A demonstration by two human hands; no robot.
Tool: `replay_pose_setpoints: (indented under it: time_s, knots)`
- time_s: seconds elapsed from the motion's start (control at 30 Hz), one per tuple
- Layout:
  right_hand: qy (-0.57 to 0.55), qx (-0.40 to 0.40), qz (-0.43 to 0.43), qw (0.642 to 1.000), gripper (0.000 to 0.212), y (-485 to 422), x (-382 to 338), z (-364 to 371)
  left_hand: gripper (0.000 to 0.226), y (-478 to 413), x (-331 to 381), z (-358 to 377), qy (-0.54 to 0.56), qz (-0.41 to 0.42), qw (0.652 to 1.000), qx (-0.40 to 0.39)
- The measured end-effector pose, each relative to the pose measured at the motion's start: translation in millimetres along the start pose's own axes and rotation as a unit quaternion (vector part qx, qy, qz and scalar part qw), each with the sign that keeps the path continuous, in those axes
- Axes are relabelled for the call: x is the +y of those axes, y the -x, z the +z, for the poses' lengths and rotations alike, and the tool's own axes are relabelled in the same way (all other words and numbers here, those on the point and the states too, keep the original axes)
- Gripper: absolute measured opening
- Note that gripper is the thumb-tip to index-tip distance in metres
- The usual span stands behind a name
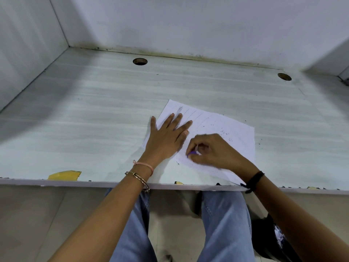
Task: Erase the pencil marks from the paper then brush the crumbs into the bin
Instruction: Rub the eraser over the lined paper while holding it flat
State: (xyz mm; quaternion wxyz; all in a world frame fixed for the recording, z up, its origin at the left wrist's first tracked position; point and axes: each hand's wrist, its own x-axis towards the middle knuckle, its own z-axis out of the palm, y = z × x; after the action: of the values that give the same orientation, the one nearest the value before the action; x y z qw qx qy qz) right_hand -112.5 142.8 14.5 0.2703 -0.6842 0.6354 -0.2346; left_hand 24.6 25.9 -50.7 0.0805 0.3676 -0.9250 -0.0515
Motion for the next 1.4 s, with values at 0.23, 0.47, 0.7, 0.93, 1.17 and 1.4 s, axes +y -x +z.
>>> replay_pose_setpoints:
  time_s: [0.23,0.47,0.7,0.93,1.17,1.4]
  knots:
    - [-0.034,0.065,0.066,0.995,0.004,0.4,12.5,-15.1,0.047,1.5,1.0,-3.7,0.035,-0.005,0.999,-0.024]
    - [-0.072,0.142,0.083,0.984,0.019,4.8,26.1,-1.8,0.045,3.1,1.4,-6.9,0.075,-0.018,0.997,-0.003]
    - [-0.096,0.132,0.086,0.983,0.014,4.3,19.0,-0.5,0.043,-10.3,9.7,-0.7,0.035,-0.009,0.997,0.073]
    - [0.018,0.101,0.036,0.994,0.008,-13.0,12.7,2.3,0.062,-11.3,8.7,5.3,-0.003,0.013,1.0,0.003]
    - [0.049,0.048,0.029,0.997,0.008,-13.7,6.1,-2.1,0.049,-12.9,8.1,5.0,0.003,0.009,1.0,-0.01]
    - [0.087,0.073,0.042,0.993,0.006,-23.7,8.7,-13.8,0.067,-12.8,8.8,7.4,0.016,0.006,1.0,0.008]
